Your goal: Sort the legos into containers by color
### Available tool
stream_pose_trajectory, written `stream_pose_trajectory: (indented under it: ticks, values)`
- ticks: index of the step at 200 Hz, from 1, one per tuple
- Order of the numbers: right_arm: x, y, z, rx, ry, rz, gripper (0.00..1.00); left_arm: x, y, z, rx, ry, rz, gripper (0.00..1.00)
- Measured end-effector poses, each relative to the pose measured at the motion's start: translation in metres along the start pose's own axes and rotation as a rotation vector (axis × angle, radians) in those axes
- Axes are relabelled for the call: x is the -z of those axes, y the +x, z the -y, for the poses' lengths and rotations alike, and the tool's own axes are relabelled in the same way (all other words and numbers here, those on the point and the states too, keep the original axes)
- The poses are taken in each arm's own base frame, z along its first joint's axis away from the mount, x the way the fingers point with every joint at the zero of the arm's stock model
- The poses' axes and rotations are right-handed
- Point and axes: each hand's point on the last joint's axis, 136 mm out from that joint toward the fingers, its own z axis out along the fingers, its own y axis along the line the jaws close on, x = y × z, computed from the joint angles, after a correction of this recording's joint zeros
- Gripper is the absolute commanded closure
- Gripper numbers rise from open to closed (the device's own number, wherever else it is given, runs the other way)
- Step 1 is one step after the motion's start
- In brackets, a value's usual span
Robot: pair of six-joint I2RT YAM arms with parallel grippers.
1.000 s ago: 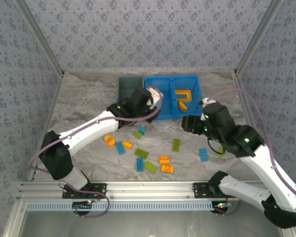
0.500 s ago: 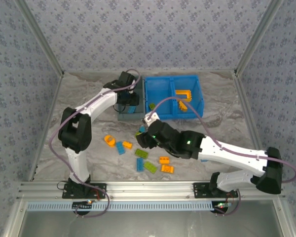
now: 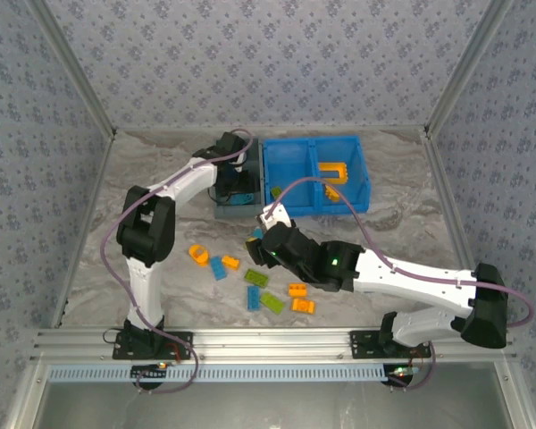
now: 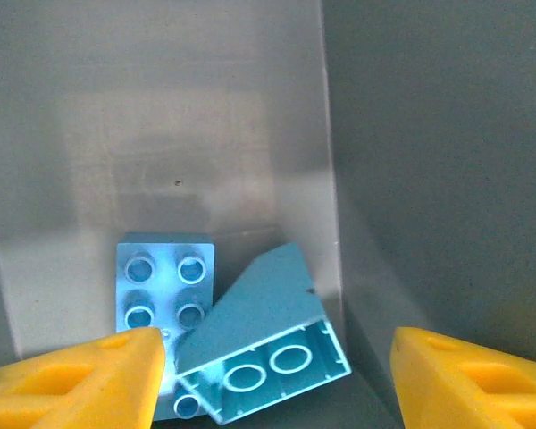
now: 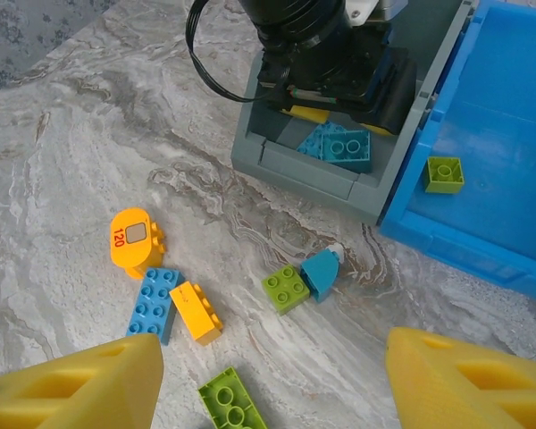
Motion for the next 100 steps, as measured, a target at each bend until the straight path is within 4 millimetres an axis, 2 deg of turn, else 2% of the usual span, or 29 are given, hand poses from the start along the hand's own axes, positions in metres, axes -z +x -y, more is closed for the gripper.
stream_pose_trajectory:
  ticks: [21, 42, 70, 82, 100]
  values:
    - [0.001, 0.000, 0.003, -0.005, 0.008, 0.004, 0.31, 0.008, 0.003, -0.001, 0.003, 0.002, 0.005, 0.32]
    - [0.001, 0.001, 0.008, -0.015, 0.022, 0.004, 0.32, 0.030, 0.001, 0.003, 0.002, 0.018, 0.038, 0.32]
    - [-0.001, 0.004, 0.024, -0.060, 0.084, -0.008, 0.34, 0.078, -0.011, 0.012, -0.007, 0.046, 0.141, 0.32]
    - [-0.001, 0.011, 0.040, -0.105, 0.142, -0.031, 0.33, 0.101, -0.014, 0.016, -0.014, 0.059, 0.192, 0.31]
    - [-0.003, 0.032, 0.072, -0.191, 0.248, -0.095, 0.32, 0.138, -0.011, 0.025, -0.039, 0.088, 0.271, 0.28]
